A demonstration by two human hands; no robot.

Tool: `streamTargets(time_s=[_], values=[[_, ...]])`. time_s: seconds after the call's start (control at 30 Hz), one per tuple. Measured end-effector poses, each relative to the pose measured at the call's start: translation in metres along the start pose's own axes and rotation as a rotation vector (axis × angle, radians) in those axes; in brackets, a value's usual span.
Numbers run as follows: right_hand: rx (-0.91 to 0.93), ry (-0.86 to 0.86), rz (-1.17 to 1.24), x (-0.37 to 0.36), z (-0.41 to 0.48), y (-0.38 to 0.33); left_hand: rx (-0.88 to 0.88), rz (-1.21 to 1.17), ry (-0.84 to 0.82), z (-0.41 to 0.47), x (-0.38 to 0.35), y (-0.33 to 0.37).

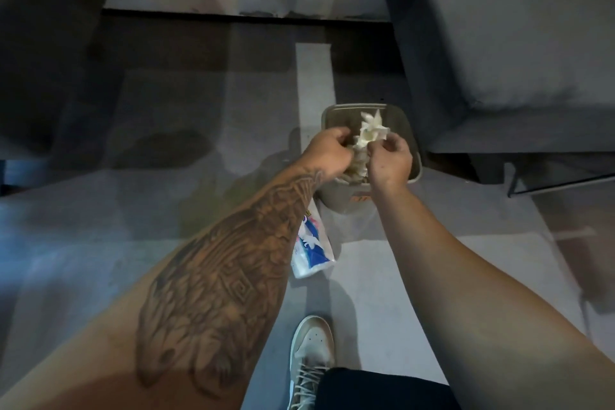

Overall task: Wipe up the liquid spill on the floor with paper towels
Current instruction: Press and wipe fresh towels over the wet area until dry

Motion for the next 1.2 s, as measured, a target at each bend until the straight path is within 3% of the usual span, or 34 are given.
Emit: streamTargets(time_s=[0.13,0.3,0.47,0.57,0.8,0.93,1.07,1.13,1.2], values=[[0.207,0.025,-0.045,0.009,-0.029,0.014,0.000,0.037,0.132,-0.003,0.020,-0.030],[0.376,-0.343,-0.288,-0.008,-0.084,0.059,0.107,0.126,0.210,-0.013,0.052,-0.086],[0.516,-0.466,-0.923,-0.017,-0.096,0.120,0.233,0.230,0.226,-0.029,0.062,-0.145],[0.463,-0.476,-1.121,-0.017,-0.094,0.138,0.289,0.150,0.213,-0.042,0.062,-0.170],[0.408,-0.319,-0.846,-0.014,-0.106,0.133,0.489,0.003,0.068,-0.051,0.049,-0.166],[0.542,-0.236,-0.703,-0.006,-0.115,0.111,0.553,-0.234,-0.031,-0.051,0.041,-0.147],[0.772,-0.345,-0.636,-0.005,-0.133,0.098,0.575,-0.447,-0.165,-0.051,0.040,-0.137],[0.805,-0.409,-0.602,-0.004,-0.138,0.099,0.586,-0.451,-0.133,-0.051,0.040,-0.135],[0.803,-0.453,-0.517,0.002,-0.144,0.102,0.615,-0.459,-0.001,-0.051,0.044,-0.134]])
Point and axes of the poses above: each hand's wrist, its own z-axis towards the middle knuckle, its own x-axis out of the back of the hand, y = z × x, the point moved 1 cm from there along z, towards the middle knuckle, and after that the axes turned 9 degrees about y, right-handed, at the moved point
